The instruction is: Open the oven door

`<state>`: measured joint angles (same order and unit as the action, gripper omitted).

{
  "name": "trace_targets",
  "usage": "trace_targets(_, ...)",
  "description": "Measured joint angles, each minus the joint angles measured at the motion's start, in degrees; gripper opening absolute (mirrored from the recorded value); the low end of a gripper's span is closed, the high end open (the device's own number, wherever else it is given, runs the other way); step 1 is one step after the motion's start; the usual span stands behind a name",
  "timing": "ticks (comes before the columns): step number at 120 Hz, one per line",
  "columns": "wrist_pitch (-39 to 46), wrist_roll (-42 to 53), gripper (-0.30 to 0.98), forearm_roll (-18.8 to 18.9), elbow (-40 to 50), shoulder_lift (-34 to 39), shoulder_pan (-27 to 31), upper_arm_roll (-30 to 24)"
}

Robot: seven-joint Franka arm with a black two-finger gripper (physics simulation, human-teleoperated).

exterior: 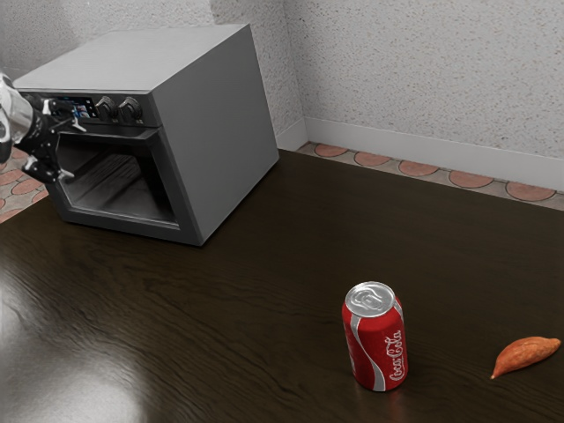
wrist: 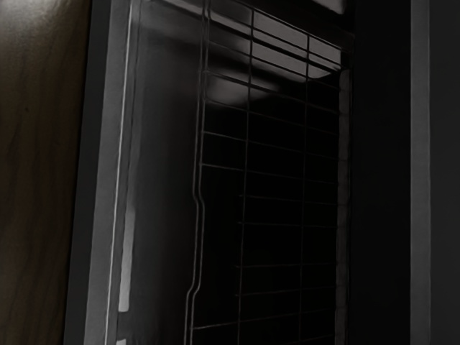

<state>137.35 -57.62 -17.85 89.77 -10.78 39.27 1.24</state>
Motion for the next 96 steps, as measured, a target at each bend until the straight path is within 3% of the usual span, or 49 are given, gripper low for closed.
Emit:
trace_targets(18,0.43,-0.34,0.68,-0.36,0.63,-0.26,-0.17,0.06)
trace_targets(28,0.56,-0.5,0.68,-0.35,6.27,4.58,-0.36,0.02)
trace_targets(44,0.68,-0.69,0.68,-0.38,21.96,19.51,-0.89,-0.39)
trace_targets(60,0.61,-0.86,0.68,-0.37,40.66,42.21,2.4,-1.33)
trace_targets(64,-0.51,-0.91,0.68,-0.33,42.8,45.5,0.88,-1.31)
trace_targets(68,-2.63,-0.91,0.68,0.56,40.86,46.07,-2.67,-1.33)
trace_targets(75,-12.97,-0.44,0.68,7.25,23.61,39.23,-11.66,-5.09)
trace_targets(84,-27.08,-0.31,0.68,13.13,8.0,30.47,-25.19,-7.41)
trace_targets(96,-41.09,-0.15,0.68,16.95,1.05,25.05,-32.76,-3.84)
